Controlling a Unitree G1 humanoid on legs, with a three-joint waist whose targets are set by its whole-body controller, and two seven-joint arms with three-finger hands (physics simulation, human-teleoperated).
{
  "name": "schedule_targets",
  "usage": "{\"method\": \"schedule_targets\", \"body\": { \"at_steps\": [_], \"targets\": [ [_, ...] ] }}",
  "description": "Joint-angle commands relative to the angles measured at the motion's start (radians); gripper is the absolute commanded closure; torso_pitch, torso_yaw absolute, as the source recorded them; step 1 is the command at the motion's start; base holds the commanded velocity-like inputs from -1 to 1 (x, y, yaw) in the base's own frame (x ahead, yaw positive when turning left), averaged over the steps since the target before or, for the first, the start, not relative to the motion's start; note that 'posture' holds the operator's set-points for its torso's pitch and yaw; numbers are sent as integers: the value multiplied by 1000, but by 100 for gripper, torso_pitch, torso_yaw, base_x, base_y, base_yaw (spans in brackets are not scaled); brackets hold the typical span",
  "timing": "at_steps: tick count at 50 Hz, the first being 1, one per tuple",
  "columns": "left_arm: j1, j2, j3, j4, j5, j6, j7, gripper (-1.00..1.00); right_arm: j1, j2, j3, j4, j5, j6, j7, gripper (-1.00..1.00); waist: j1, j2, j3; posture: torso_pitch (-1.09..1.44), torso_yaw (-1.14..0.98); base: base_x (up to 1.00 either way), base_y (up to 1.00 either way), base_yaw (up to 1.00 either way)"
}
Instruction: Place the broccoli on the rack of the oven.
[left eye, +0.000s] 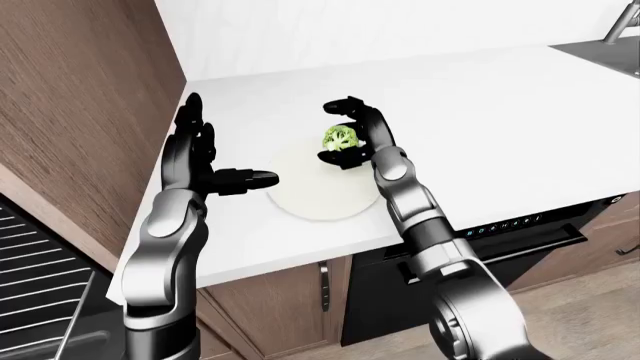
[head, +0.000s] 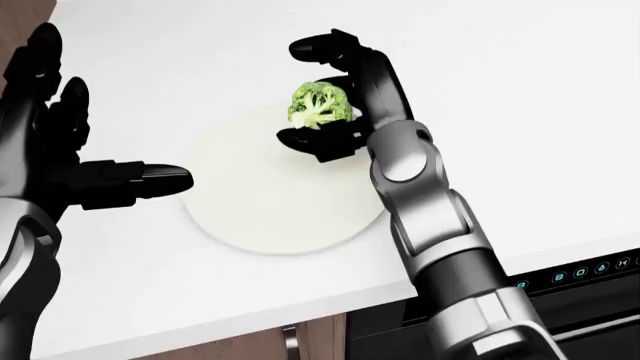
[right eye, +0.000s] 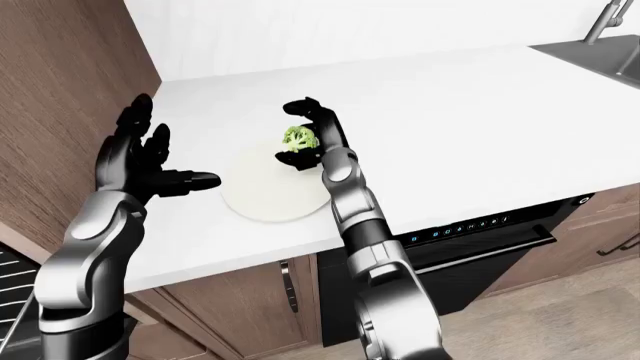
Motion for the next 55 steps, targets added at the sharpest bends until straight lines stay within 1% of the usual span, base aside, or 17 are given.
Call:
{"method": "schedule_targets", "body": {
  "at_steps": [1, 7, 9, 10, 12, 15, 21, 28, 33, 39, 43, 45, 48, 50, 52, 53, 55],
  "targets": [
    [-28, 9, 6, -39, 0, -27, 2, -100, -41, -7, -4, -38, -5, -32, -8, -25, 0, 4, -28, 0, 0, 0, 0, 0],
    [-26, 9, 6, -42, 0, -26, 2, -100, -36, -7, 0, -33, -24, -42, -9, -24, 0, 4, -28, 0, 0, 0, 0, 0],
    [-26, 8, 6, -35, 2, -33, 1, -100, -37, -7, 1, -29, -32, -49, -11, -19, 0, 4, -28, 0, 0, 0, 0, 0],
    [-27, 8, 6, -38, 1, -29, 2, -100, -36, -6, 1, -34, -34, -46, -11, -14, 0, 4, -29, 0, 0, 0, 0, 0],
    [-29, 9, 6, -41, 0, -24, 2, -100, -33, -4, 2, -41, -38, -42, -10, -11, 0, 4, -29, 0, 0, 0, 0, 0],
    [-30, 9, 6, -38, 0, -26, 2, -100, -35, -4, 2, -44, -46, -45, -12, 4, 0, 4, -28, 0, 0, 0, 0, 0],
    [-29, 10, 6, -28, 1, -36, 0, -100, -39, -4, 3, -45, -58, -51, -16, 4, 0, 4, -29, 0, 0, 0, 0, 0],
    [-31, 10, 7, -31, 0, -32, 2, -100, -39, -4, 6, -56, -76, -49, -13, 11, 0, 4, -28, 0, 0, 0, 0, 0],
    [-31, 9, 6, -40, -1, -24, 4, -100, -40, -3, 7, -80, -85, -39, -9, 22, 0, 3, -28, 0, 0, 0, 0, 0],
    [-31, 10, 7, -38, -2, -27, 4, -100, -59, -7, 5, -80, -92, -33, -8, 22, 0, 4, -27, 0, 0, 0, 0, 0],
    [-29, 10, 8, -35, -3, -32, 3, -100, -59, -7, 7, -92, -99, -25, -4, 26, 0, 4, -26, 0, 0, 0, 0, 0],
    [-29, 9, 7, -36, -3, -31, 5, -100, -62, -10, 6, -107, -101, -12, 4, 42, 0, 4, -26, 0, 0, 0, 0, 0],
    [-30, 12, 10, -36, -5, -31, 3, -100, -64, -11, 4, -145, -103, 18, 16, 50, 0, 3, -26, 0, 0, 0, 0, 0],
    [-31, 13, 10, -39, -6, -27, 5, -100, -64, -10, 7, -169, -107, 38, 25, 60, 1, 3, -25, 0, 0, 0, 0, 0],
    [-36, 14, 12, -47, -9, -16, 8, -100, -67, -7, 6, -201, -106, 68, 37, 79, 1, 3, -25, 0, 0, 0, 0, 0],
    [-35, 14, 11, -44, -9, -20, 7, -100, -67, -6, 7, -216, -106, 79, 41, 100, 1, 3, -24, 0, 0, 0, 0, 0],
    [-34, 14, 10, -36, -8, -28, 6, -100, -64, -4, 9, -243, -107, 99, 48, 100, 0, 3, -23, 0, 0, 0, 0, 0]
  ]
}}
